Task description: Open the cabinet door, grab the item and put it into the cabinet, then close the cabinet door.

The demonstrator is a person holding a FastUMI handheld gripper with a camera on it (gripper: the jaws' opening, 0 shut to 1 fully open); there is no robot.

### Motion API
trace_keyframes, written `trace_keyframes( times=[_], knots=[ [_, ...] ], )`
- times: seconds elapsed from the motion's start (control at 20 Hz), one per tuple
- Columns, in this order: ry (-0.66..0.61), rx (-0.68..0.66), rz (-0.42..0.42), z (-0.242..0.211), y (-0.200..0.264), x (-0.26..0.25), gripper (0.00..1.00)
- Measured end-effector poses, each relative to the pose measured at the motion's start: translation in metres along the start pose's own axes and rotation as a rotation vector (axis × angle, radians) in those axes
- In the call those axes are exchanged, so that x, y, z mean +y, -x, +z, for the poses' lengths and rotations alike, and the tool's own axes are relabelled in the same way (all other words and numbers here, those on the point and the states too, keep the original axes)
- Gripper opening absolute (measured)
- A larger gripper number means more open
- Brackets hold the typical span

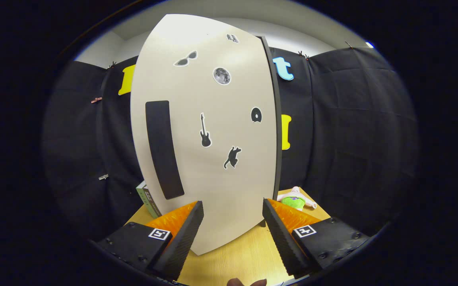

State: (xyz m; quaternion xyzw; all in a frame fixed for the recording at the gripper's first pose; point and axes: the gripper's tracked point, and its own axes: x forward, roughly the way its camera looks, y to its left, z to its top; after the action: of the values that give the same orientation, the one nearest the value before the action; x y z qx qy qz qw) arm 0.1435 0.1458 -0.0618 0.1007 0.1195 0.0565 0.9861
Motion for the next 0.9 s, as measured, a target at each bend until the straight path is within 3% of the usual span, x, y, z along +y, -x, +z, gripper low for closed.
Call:
trace_keyframes(
  times=[0.9],
  knots=[
    [0.055, -0.082, -0.012, 0.02, 0.007, 0.017, 0.96]
  ],
)
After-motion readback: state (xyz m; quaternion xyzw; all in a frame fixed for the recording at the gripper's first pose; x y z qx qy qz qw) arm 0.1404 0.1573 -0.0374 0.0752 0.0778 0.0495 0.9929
